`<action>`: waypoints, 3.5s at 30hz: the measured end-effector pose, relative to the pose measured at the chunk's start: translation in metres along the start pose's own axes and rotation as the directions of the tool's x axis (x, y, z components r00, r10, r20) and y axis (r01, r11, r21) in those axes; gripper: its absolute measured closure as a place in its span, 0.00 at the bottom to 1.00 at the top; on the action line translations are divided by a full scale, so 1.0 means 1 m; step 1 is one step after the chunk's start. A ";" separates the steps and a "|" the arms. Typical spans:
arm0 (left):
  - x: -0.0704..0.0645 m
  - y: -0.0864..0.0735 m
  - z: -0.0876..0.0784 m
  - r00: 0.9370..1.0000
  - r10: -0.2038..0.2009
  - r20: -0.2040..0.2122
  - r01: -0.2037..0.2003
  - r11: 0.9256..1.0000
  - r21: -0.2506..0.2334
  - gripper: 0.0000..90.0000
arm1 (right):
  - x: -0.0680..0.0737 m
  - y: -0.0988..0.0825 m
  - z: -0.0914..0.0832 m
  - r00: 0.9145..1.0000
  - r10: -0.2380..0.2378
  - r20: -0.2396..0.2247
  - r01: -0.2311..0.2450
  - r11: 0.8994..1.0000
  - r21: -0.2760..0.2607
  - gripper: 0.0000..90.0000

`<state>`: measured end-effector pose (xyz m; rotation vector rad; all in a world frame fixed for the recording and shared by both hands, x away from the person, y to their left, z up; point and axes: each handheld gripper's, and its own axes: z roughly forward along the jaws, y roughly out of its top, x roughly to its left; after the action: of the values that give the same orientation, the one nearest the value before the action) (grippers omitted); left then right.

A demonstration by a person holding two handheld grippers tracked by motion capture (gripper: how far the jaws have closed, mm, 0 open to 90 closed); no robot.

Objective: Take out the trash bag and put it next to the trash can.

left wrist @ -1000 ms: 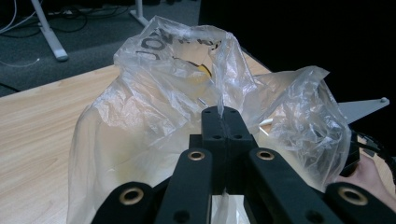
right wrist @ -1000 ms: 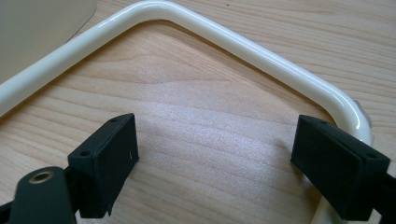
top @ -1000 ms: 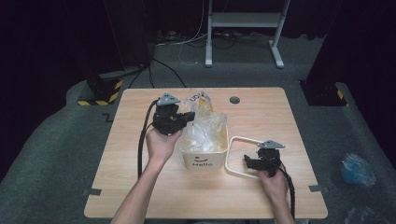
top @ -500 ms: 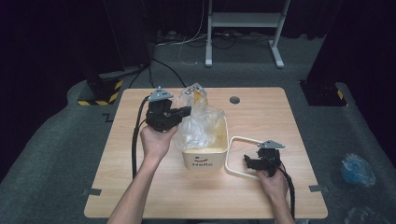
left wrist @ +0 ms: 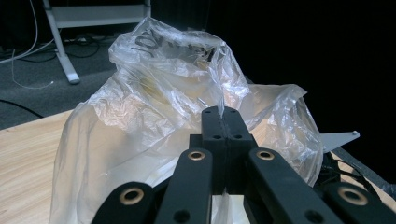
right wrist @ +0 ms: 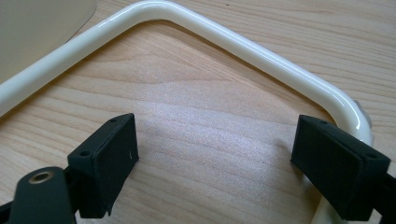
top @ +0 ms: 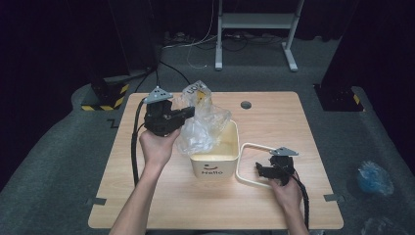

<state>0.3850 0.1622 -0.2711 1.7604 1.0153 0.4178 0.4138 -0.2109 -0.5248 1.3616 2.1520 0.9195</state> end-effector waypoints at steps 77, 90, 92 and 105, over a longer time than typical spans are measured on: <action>0.064 -0.036 -0.065 0.977 -0.131 -0.166 0.121 0.990 -0.069 1.00 | 0.000 0.000 0.000 1.000 0.000 0.000 0.000 1.000 0.000 0.16; 0.071 -0.048 -0.056 0.972 -0.134 -0.193 0.128 0.991 -0.045 1.00 | 0.000 0.000 0.000 1.000 0.000 0.000 0.000 1.000 0.000 0.16; 0.071 -0.049 -0.055 0.972 -0.135 -0.190 0.129 0.991 -0.044 1.00 | 0.000 0.000 0.000 1.000 0.000 0.000 0.000 1.000 0.000 0.16; 0.075 -0.057 -0.044 0.970 -0.133 -0.206 0.131 0.991 -0.021 1.00 | 0.000 0.000 0.000 1.000 0.000 0.000 0.000 1.000 0.000 0.16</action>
<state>0.3734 0.2548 -0.3167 1.6555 1.2686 0.5278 0.4138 -0.2109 -0.5248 1.3620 2.1519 0.9195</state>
